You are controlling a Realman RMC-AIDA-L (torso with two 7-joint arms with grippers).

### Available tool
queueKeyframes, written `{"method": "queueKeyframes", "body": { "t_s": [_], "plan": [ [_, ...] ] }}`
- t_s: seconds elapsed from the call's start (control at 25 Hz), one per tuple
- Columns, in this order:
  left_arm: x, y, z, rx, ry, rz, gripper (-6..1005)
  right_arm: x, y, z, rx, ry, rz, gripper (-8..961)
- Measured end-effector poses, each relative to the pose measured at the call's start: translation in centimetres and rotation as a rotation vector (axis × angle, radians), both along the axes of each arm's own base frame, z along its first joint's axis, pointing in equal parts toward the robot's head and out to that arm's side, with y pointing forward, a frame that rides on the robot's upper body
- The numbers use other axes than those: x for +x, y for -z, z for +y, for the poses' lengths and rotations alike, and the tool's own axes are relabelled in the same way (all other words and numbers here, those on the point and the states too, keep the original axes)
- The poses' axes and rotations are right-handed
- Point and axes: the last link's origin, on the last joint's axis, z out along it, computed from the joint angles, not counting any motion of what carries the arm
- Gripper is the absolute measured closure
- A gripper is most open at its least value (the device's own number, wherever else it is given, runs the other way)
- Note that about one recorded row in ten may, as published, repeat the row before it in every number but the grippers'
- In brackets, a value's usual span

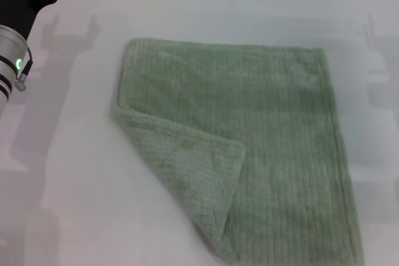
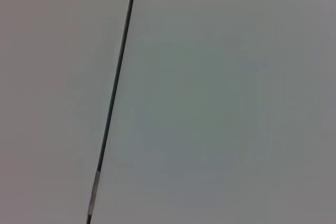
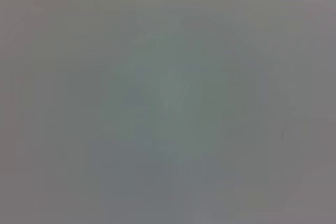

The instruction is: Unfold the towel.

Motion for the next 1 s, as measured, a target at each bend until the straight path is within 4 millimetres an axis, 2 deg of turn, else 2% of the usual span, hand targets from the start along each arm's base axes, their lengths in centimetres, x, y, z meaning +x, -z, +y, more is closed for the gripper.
{"method": "queueKeyframes", "body": {
  "t_s": [0.44, 1.0],
  "plan": [
    [0.01, 0.03, -0.02, -0.001, 0.001, 0.001, 138, 0.03, 0.01, -0.04, 0.000, 0.001, 0.001, 331],
    [0.12, -0.11, 0.12, 0.003, 0.005, 0.002, 138, -0.28, 0.16, 0.05, 0.005, 0.005, 0.036, 483]
  ]
}}
